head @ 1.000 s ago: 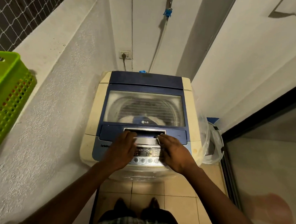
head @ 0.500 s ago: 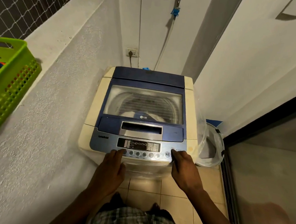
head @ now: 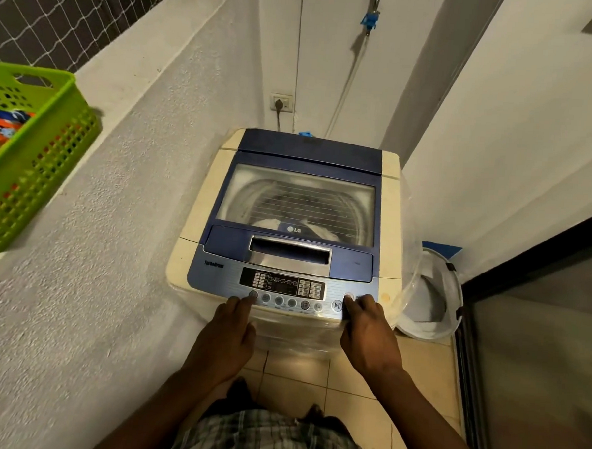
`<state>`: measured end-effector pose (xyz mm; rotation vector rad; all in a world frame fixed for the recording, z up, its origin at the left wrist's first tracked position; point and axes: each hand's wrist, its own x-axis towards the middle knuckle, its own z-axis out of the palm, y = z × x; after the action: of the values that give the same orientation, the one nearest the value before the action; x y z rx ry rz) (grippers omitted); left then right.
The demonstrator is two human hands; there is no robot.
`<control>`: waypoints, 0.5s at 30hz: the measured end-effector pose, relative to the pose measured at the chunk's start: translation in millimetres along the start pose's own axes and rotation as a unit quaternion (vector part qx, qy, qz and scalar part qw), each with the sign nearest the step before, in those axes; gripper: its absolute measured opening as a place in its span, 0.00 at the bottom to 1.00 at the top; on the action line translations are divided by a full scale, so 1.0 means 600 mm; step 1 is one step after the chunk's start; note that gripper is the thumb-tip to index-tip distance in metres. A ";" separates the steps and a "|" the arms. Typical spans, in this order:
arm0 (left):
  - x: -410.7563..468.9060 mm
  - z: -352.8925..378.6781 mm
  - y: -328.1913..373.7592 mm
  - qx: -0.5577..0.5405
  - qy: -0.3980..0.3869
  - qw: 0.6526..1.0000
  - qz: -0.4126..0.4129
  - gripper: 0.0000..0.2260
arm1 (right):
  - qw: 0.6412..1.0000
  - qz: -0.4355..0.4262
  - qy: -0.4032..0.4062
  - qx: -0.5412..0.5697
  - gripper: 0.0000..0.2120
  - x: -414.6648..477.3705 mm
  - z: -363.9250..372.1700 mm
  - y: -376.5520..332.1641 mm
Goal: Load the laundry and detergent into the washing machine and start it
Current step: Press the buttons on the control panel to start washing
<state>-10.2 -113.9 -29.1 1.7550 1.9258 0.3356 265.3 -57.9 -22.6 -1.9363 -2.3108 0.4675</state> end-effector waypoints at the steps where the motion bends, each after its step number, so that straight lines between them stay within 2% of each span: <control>1: 0.000 0.001 0.000 0.000 -0.001 1.000 0.001 0.27 | 1.000 0.001 -0.002 0.000 0.12 0.000 0.001 0.001; 5: -0.001 0.000 0.002 -0.001 -0.001 1.000 0.008 0.27 | 1.000 0.000 -0.003 0.007 0.16 -0.002 -0.002 0.005; 9: -0.002 -0.002 -0.001 -0.001 -0.004 1.000 0.010 0.27 | 1.000 -0.013 -0.010 0.011 0.27 -0.017 -0.001 0.014; 15: -0.003 -0.002 -0.006 0.008 -0.009 1.000 0.011 0.27 | 0.999 -0.016 -0.007 0.032 0.29 -0.037 0.009 0.016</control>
<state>-14.0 -115.8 -29.3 1.7845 1.9033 0.3128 277.3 -79.2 -27.4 -1.8705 -2.3016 0.5467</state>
